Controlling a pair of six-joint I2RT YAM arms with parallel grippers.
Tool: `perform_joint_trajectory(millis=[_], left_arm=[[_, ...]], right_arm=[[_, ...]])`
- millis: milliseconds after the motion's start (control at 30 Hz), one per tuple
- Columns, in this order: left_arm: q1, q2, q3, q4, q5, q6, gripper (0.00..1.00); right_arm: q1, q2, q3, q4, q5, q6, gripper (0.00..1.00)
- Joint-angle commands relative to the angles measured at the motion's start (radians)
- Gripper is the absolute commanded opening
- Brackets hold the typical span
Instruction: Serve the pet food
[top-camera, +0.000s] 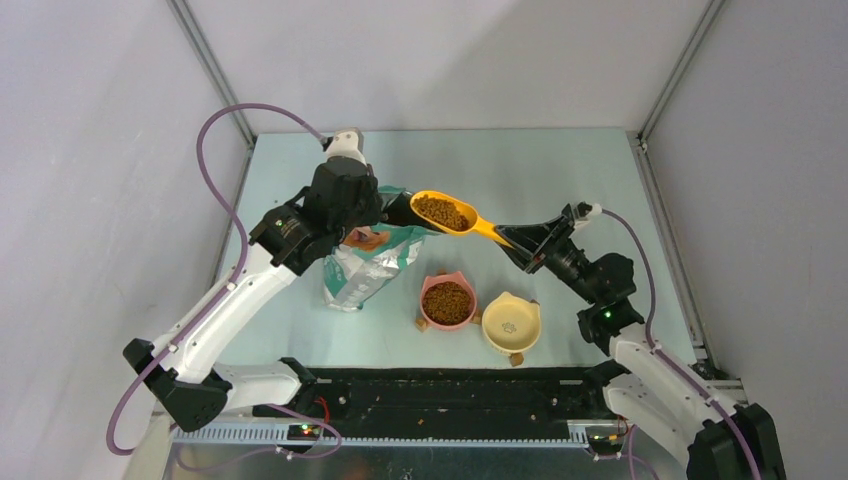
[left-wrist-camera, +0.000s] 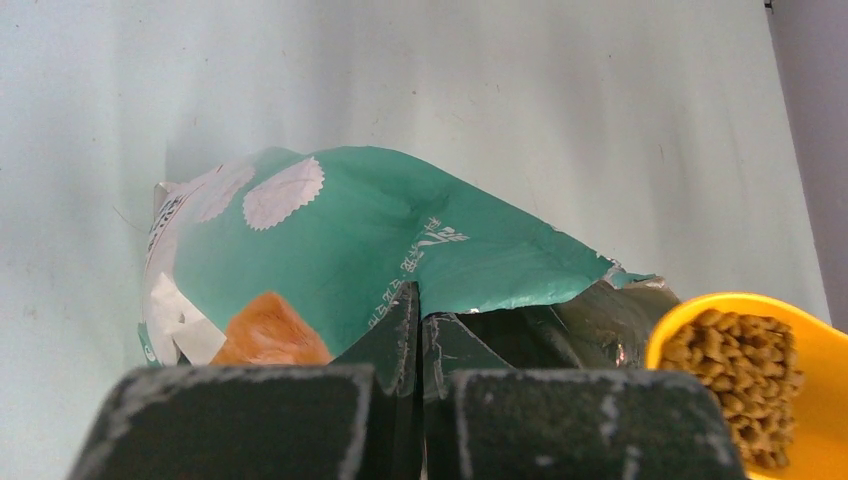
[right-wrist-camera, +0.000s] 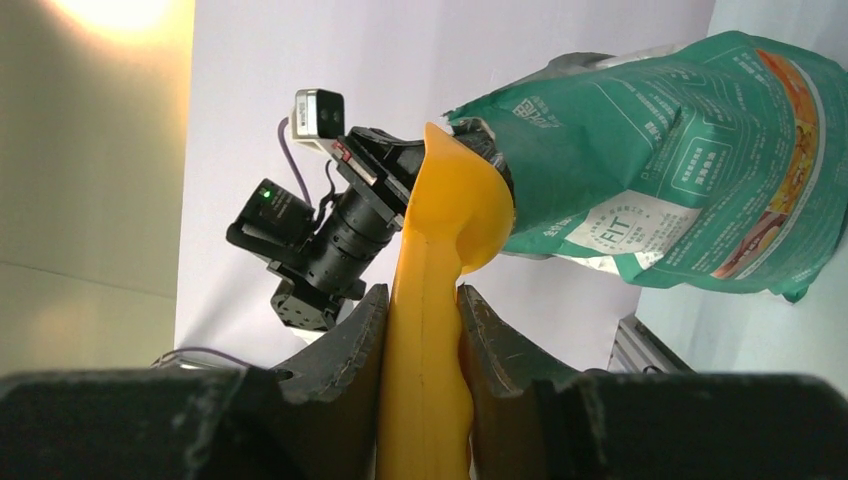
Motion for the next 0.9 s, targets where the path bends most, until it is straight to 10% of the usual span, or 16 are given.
perform_joint_trajectory(millis=[0,867], left_arm=[[0.014,-0.007,-0.01,-0.022,-0.045,0.016,0.0],[0.013,0.007,-0.004,-0.028,-0.063,0.018,0.0]], right_arm=[[-0.018,-0.074,0.028,-0.027,-0.006,-0.014,0.0],[-0.115,-0.614,-0.064,-0.434,0.161,0.03,0.0]])
